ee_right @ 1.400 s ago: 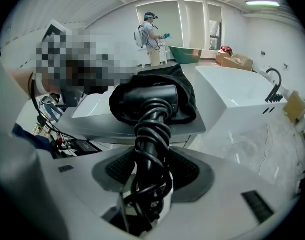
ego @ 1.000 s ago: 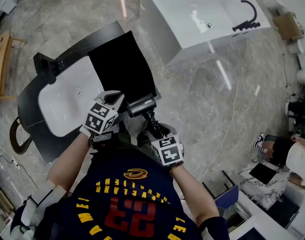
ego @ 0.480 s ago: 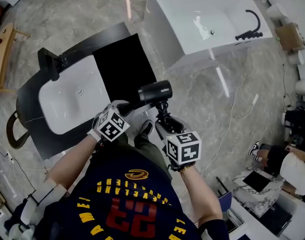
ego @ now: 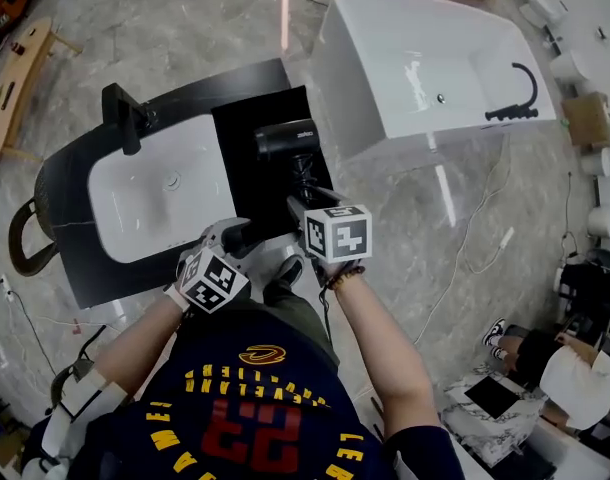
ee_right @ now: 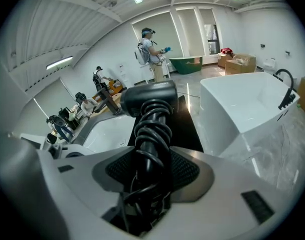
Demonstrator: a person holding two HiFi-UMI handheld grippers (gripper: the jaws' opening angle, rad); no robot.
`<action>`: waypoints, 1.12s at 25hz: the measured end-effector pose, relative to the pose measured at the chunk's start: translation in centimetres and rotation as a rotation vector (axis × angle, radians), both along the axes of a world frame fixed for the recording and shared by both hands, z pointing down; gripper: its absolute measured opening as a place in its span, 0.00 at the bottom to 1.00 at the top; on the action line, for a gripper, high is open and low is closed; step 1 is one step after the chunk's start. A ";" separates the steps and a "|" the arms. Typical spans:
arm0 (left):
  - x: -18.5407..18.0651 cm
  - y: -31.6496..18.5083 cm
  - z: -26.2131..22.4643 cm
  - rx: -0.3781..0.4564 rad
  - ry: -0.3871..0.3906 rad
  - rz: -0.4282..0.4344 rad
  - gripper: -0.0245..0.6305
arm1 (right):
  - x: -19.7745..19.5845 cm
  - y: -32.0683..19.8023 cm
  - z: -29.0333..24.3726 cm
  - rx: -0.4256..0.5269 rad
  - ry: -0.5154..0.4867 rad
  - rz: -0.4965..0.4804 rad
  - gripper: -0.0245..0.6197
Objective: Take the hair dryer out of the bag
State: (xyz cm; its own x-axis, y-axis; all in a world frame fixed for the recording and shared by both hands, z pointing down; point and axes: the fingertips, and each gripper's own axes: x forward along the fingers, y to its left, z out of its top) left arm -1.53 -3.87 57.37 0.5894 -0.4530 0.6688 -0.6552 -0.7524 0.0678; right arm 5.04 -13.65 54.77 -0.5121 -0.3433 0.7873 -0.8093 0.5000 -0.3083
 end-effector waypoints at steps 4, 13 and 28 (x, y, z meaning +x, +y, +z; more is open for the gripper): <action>-3.2 -0.3 -1.3 0.022 0.028 -0.103 0.30 | -1.9 -2.1 2.3 -0.057 -0.031 0.023 0.37; -7.9 -0.7 -0.8 0.008 0.021 -0.251 0.30 | -3.4 -6.6 5.7 -0.068 -0.023 0.041 0.37; -8.1 -0.5 -0.4 -0.006 0.039 -0.262 0.30 | -2.9 -6.9 9.0 0.001 0.122 0.039 0.37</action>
